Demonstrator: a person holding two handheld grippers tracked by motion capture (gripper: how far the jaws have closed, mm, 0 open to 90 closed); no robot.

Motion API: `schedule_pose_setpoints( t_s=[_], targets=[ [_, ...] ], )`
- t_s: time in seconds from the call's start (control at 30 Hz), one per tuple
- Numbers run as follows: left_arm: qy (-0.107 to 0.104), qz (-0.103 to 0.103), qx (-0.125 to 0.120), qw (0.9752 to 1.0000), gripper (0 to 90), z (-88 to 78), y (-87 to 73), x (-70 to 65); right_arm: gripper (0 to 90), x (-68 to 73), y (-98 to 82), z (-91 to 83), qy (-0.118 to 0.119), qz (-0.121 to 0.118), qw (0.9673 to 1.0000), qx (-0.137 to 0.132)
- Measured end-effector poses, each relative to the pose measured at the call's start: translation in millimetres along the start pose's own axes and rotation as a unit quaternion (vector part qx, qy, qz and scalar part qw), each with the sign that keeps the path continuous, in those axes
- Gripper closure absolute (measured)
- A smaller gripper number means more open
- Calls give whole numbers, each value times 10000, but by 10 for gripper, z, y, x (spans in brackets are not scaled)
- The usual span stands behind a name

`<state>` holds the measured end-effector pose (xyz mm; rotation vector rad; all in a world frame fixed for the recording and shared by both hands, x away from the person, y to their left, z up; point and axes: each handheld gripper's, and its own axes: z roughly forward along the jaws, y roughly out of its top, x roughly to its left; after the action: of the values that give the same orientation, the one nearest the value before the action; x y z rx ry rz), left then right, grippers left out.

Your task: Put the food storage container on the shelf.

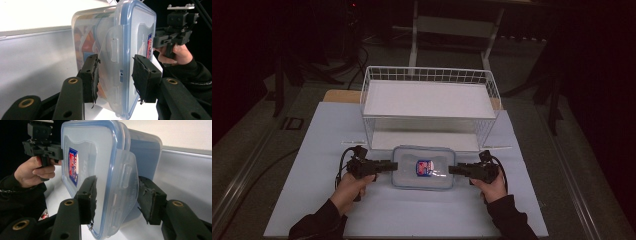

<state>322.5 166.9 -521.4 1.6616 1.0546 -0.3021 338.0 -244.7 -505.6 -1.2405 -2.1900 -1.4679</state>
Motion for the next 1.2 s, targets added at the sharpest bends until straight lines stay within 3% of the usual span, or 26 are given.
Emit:
schedule_pose_setpoints(
  t_s=[0.2,0.53,0.7,1.03,1.13,1.2],
  targets=[
    [99,173,32,9998,566,28,-13,-77,522,41,-32,-62,-94,-225,9997,-2],
    [171,519,-168,9984,563,132,83,-224,517,43,18,-221,-169,-349,9991,-173],
    [222,591,-282,9976,559,181,156,-253,515,31,97,-278,-266,-489,9981,-254],
    [318,804,-560,9947,556,245,316,-212,515,-64,270,-289,-289,-646,9966,-432],
    [344,884,-648,9934,555,254,341,-173,514,-99,301,-258,-287,-689,9962,-451],
    [396,994,-778,9912,554,257,348,-161,513,-131,320,-233,-265,-703,9959,-498]
  ],
)
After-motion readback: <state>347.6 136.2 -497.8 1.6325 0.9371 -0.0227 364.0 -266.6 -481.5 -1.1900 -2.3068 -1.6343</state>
